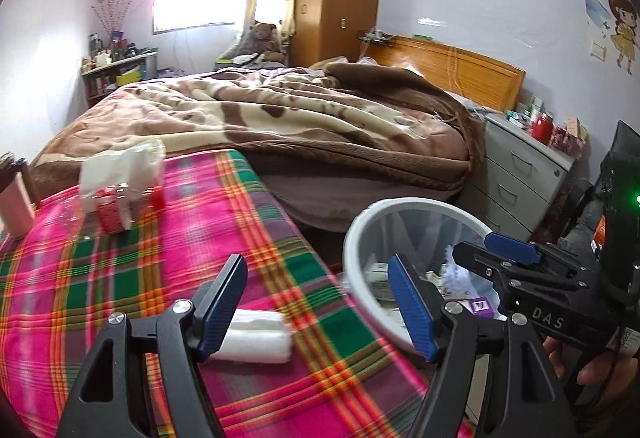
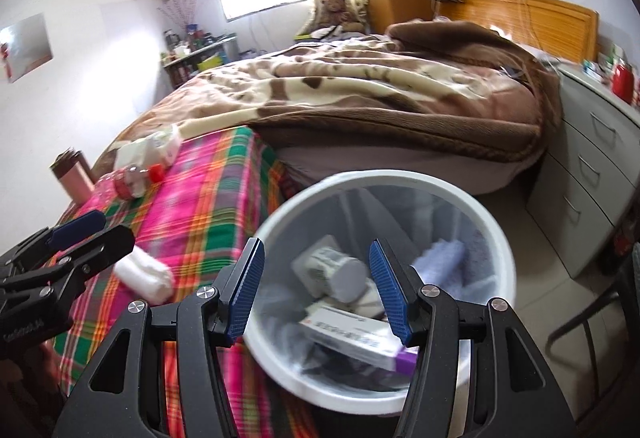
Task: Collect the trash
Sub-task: 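Move both open tools back over the bed toward the white cloth and bottle, then grasp the Coca-Cola plastic bottle with the left tool while the right tool grasps the white cloth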
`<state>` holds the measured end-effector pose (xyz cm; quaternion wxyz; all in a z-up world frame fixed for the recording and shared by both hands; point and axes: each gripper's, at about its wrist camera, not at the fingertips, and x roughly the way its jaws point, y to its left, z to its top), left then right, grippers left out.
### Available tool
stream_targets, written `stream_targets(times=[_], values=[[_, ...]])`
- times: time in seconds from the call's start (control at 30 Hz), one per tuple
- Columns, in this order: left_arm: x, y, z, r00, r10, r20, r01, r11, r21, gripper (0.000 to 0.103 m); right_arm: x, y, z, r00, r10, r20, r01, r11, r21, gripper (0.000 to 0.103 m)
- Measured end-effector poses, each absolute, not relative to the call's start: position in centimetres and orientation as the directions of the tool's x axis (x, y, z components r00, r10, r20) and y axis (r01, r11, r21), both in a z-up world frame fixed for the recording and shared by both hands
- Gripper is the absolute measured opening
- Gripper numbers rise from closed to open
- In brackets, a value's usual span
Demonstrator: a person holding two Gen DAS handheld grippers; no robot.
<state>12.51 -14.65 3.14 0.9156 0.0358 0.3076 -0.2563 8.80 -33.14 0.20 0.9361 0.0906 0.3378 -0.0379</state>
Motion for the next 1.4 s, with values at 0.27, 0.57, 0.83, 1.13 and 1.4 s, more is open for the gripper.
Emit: stream_targets(times=[0.27, 0.57, 0.83, 1.13, 1.4], values=[[13.1, -9.9, 3.5, 0.724, -0.385, -0.572, 0.418, 0.905, -0.080, 0.075, 9.9, -29.4, 0.2, 0.776, 0.059, -0.628, 0.041, 0.989, 0.144, 0.057], [15.0, -3.9, 3.1, 0.752, -0.316, -0.578, 0.312, 0.944, -0.110, 0.075, 11.5, -25.5, -0.3, 0.759, 0.131, -0.638, -0.062, 0.990, 0.130, 0.057], [16.4, -0.5, 2.6, 0.764, -0.257, -0.592, 0.252, 0.963, -0.092, 0.075, 13.0, -22.1, -1.4, 0.712, 0.190, -0.676, -0.169, 0.981, 0.097, 0.057], [18.8, 1.5, 2.1, 0.764, -0.216, -0.608, 0.224, 0.972, -0.063, 0.075, 14.3, -19.1, -3.1, 0.641, 0.249, -0.726, -0.269, 0.959, 0.091, 0.072], [22.1, 2.0, 1.4, 0.738, -0.220, -0.638, 0.247, 0.968, -0.049, 0.076, 15.7, -17.6, -4.6, 0.589, 0.205, -0.782, -0.307, 0.952, 0.019, 0.072]])
